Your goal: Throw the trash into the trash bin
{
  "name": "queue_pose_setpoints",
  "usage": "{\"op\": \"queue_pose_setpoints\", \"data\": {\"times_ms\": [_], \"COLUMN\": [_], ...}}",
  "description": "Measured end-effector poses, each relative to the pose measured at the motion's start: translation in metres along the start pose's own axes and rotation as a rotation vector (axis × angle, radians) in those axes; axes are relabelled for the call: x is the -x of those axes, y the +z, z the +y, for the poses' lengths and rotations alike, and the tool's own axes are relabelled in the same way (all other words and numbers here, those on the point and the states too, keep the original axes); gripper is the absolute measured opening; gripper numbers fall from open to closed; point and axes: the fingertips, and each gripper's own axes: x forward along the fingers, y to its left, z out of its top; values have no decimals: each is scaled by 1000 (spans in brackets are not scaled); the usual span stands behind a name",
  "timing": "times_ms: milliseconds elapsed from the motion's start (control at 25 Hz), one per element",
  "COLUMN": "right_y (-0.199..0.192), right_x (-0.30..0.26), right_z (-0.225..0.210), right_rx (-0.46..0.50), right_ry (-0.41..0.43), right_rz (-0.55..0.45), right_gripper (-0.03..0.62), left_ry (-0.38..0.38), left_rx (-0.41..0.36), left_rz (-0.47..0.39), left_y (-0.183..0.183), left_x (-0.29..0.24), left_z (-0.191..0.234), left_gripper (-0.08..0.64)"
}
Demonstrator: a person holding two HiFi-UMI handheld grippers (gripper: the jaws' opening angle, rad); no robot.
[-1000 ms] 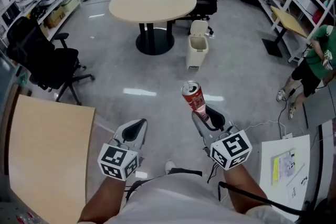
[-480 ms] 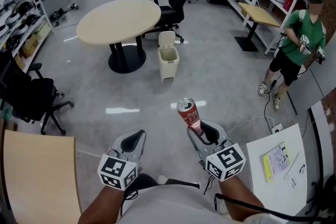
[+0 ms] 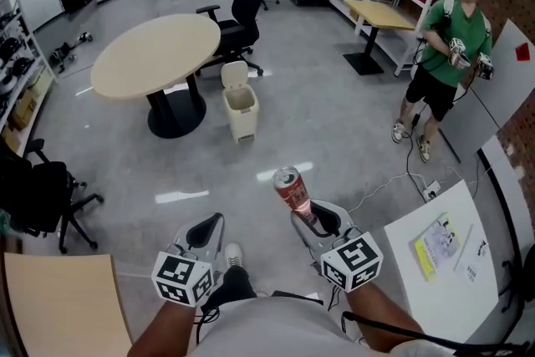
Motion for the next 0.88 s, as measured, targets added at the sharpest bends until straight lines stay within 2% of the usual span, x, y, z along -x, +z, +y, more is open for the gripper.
{"op": "queue_pose_setpoints", "data": {"times_ms": [360,520,880], "right_y": [14,15,38], "right_x": [-30,-53,-102], "right_z": [-24,-29,-53], "right_rx": [-4,-20,-30], "right_ry": [-60,-94,-181], "right_rz": [-9,-8,-22], "right_gripper": [144,144,143], "left_ry": [-60,-97,-174], "left_rx": [-28,-48,-86], "left_rz": [-10,4,-16], "left_y": [24,29,63], "left_x": [-44,-63,-102], "left_z": [28,50,97], "left_gripper": [8,8,8]}}
